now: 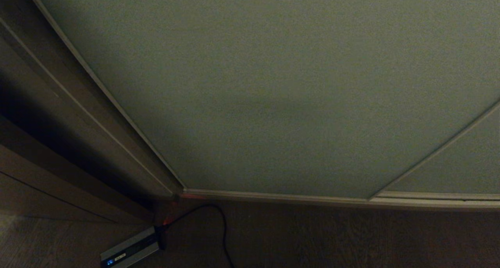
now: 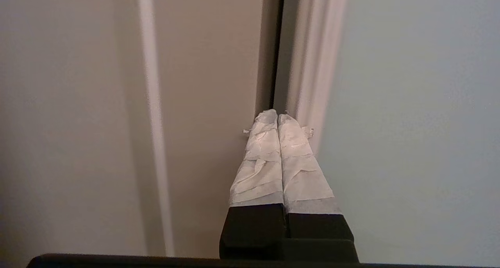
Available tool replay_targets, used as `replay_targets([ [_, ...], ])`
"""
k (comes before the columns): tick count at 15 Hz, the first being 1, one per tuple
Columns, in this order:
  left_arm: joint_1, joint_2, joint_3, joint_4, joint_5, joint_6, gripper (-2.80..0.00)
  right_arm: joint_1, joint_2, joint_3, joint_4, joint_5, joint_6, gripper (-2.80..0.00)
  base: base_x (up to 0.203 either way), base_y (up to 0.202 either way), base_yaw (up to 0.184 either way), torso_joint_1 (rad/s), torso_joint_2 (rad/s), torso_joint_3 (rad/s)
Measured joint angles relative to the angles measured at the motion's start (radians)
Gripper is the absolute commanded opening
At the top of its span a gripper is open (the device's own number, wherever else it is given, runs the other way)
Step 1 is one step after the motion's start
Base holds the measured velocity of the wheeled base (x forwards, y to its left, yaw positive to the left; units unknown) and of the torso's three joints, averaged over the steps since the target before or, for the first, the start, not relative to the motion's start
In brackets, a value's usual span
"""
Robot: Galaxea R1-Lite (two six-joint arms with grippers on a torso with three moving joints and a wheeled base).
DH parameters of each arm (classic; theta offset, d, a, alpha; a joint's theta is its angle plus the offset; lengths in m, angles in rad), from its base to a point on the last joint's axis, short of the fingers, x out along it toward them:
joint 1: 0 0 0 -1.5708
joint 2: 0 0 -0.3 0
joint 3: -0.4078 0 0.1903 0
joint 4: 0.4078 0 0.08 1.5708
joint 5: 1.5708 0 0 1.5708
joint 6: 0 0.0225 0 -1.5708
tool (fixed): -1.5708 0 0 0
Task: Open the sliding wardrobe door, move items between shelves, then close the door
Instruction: Open the door
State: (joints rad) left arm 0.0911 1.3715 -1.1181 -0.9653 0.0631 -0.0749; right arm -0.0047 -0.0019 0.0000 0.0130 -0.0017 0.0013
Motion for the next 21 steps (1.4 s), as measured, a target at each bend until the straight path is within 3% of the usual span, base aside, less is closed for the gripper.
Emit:
replay_targets([
  [6, -0.017, -0.002, -0.004, 0.010, -0.039, 0.006, -2.80, 0.000, 0.000, 0.000, 0.000, 0.000, 0.000, -2.80, 0.000, 0.000, 0.000, 0.000, 0.00, 0.000],
  [13, -0.031, -0.003, -0.008, 0.142, -0.111, -0.003, -2.80, 0.000, 0.001, 0.000, 0.000, 0.000, 0.000, -2.80, 0.000, 0.000, 0.000, 0.000, 0.00, 0.000],
  [21, -0.160, -0.022, -0.017, 0.257, -0.146, 0.002, -2.80, 0.000, 0.001, 0.000, 0.000, 0.000, 0.000, -2.80, 0.000, 0.000, 0.000, 0.000, 0.00, 0.000],
])
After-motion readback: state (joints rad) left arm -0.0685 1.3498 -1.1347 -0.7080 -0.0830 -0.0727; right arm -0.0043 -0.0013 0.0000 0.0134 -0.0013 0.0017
